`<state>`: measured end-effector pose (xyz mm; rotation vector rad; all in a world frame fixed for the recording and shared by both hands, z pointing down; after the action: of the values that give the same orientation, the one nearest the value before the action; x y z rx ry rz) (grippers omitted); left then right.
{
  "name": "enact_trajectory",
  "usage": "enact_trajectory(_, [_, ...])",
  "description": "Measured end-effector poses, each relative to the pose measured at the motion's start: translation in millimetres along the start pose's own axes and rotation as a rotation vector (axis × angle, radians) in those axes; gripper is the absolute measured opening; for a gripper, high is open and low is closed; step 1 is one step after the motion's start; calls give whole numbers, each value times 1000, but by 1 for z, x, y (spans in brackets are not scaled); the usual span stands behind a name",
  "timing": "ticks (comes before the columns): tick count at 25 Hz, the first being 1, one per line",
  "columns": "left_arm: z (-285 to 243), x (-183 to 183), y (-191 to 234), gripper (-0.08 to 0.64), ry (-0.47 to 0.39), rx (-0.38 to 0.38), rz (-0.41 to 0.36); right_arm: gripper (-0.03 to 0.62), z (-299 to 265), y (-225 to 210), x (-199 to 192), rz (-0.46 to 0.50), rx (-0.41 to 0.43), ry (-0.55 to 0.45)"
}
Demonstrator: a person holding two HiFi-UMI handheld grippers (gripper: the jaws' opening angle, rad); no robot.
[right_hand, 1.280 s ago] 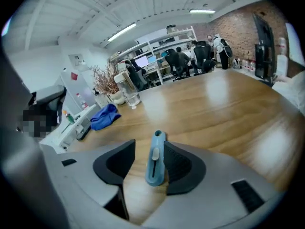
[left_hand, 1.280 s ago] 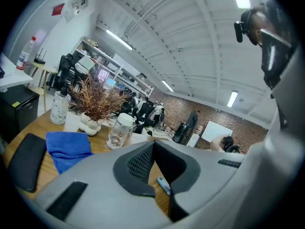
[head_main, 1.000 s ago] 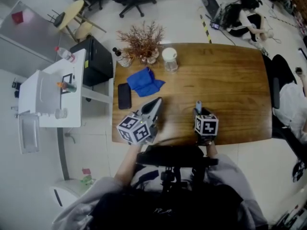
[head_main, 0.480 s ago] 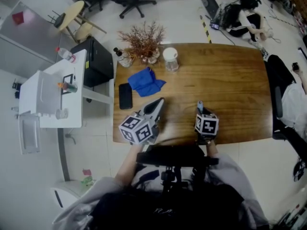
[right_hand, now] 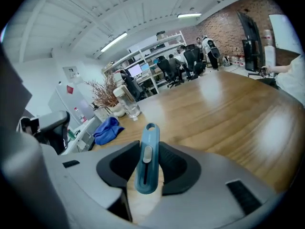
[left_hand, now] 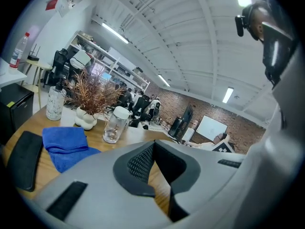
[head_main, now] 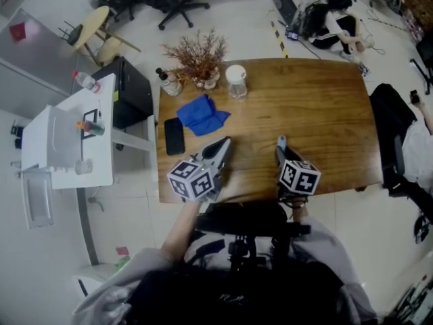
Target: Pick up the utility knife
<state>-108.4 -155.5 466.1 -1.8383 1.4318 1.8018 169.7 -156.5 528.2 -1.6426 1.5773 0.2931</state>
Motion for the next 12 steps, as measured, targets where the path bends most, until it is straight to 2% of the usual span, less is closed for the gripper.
enact_trajectory(7, [-9, -8, -1, 6, 18, -119, 45, 141, 41, 30, 13, -39, 85, -152])
enact_trajectory(12, [-13, -10, -7, 5, 41, -217, 44, 140, 70, 51, 15, -13, 76, -223])
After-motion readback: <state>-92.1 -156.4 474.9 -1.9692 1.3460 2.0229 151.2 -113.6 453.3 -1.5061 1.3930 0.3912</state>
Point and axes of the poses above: the fingertips, and each gripper's own axes: z backward along the fingers, y to its left, x out of its top, the point moved 10 cm from there along z, backward along the fingers, and after that the axes turned 1 degree about x, right-handed, at the moved point
